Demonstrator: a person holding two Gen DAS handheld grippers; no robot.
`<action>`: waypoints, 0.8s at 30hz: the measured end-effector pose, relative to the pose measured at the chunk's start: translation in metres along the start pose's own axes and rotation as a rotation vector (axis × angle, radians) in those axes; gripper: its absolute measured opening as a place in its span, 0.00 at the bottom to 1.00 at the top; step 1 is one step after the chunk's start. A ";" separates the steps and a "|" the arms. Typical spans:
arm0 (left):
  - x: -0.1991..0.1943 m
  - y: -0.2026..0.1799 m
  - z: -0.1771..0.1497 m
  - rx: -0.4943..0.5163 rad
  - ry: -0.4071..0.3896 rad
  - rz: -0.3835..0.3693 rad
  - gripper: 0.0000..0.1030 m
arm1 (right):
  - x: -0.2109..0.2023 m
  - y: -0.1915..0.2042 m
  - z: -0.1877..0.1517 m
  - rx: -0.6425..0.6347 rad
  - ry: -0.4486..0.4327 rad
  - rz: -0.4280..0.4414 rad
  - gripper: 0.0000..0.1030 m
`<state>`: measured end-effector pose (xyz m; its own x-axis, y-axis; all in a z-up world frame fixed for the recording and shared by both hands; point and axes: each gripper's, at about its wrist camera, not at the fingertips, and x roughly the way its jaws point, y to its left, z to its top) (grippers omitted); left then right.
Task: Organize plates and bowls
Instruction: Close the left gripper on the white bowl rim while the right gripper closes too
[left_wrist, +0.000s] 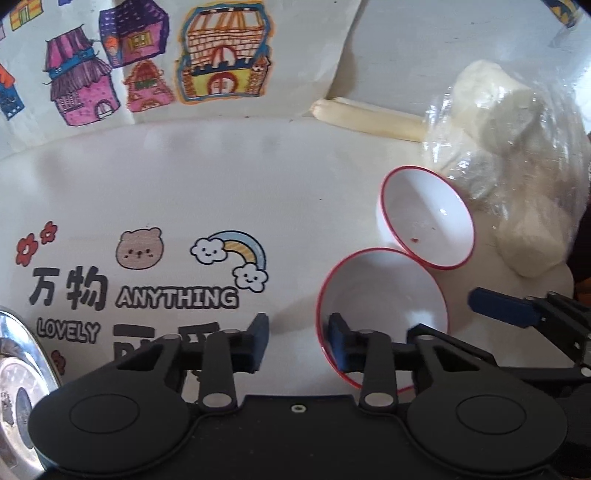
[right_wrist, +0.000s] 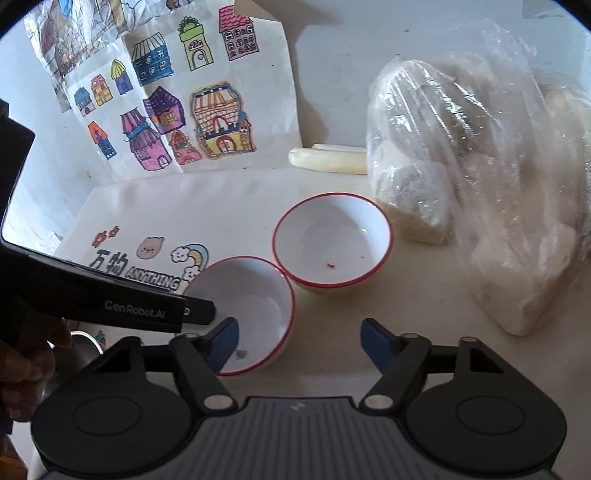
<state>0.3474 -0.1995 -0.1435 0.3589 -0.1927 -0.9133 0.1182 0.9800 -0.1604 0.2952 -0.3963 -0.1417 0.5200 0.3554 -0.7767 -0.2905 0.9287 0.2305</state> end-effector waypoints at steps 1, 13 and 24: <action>0.000 0.000 0.000 0.001 -0.002 -0.007 0.30 | 0.000 0.001 0.000 0.001 -0.001 0.003 0.70; 0.002 0.002 -0.003 -0.017 0.001 -0.099 0.10 | 0.006 0.000 -0.002 0.073 0.042 0.024 0.32; -0.009 0.011 -0.016 -0.031 0.001 -0.112 0.09 | 0.009 -0.007 -0.006 0.264 0.076 0.123 0.16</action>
<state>0.3308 -0.1857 -0.1432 0.3444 -0.3008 -0.8893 0.1286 0.9535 -0.2727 0.2967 -0.4006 -0.1540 0.4297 0.4674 -0.7726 -0.1238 0.8780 0.4623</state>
